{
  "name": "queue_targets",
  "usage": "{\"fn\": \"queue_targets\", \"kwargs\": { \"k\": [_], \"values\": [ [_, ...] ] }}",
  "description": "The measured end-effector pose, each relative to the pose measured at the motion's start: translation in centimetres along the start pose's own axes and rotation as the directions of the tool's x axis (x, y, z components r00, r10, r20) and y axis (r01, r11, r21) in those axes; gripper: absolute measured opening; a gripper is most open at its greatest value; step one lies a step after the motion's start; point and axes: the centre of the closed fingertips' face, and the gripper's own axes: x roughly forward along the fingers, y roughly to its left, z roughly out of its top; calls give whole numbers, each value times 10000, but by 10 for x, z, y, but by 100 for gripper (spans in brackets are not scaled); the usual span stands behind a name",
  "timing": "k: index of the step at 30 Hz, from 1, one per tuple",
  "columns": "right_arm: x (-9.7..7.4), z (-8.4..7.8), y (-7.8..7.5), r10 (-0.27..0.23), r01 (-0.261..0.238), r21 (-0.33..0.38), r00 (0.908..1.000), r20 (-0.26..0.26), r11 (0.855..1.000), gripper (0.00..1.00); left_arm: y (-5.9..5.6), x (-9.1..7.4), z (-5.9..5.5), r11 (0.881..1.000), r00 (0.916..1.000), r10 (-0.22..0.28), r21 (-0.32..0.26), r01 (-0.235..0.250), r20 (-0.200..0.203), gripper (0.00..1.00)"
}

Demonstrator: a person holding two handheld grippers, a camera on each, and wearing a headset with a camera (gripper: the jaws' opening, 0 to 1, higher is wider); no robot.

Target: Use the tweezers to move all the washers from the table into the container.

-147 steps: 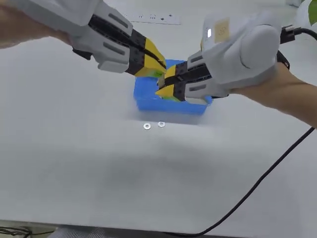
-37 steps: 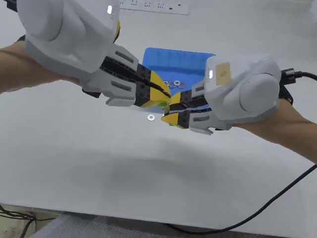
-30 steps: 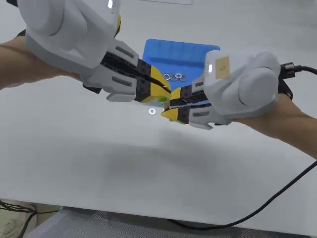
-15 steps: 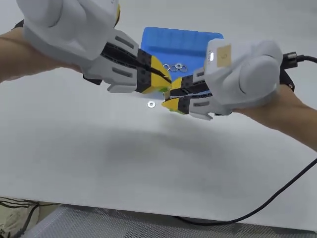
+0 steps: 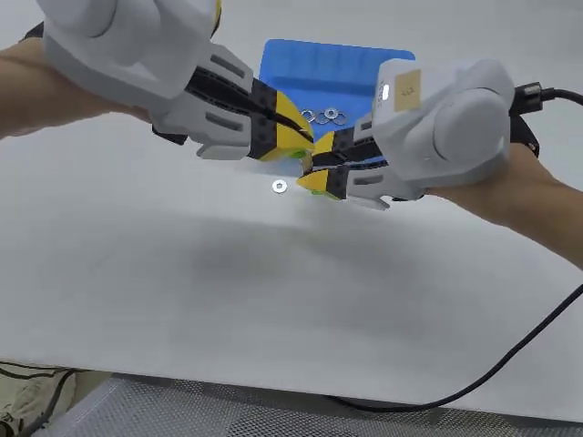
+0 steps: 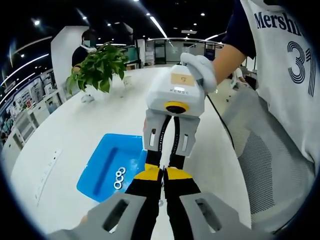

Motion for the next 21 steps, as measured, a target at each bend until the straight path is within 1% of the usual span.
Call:
{"fn": "queue_targets", "kwargs": {
  "k": [3,7,19,21],
  "values": [
    [0,0,0,50,-50,37,10000,7,10000,11,-1,0,0,10000,10000,-64,-59,64,-12,5],
    [1,-1,-1,40,-40,83,10000,33,10000,11,0,0,0,10000,10000,-36,3,36,-49,5],
    [3,-1,2,128,-127,158,9999,-27,9998,11,-3,0,1,9999,9997,-120,62,121,-196,5],
    [4,-3,1,119,-118,125,9999,-88,9999,11,-3,0,1,9998,9997,-63,187,67,-219,5]
  ]
}}
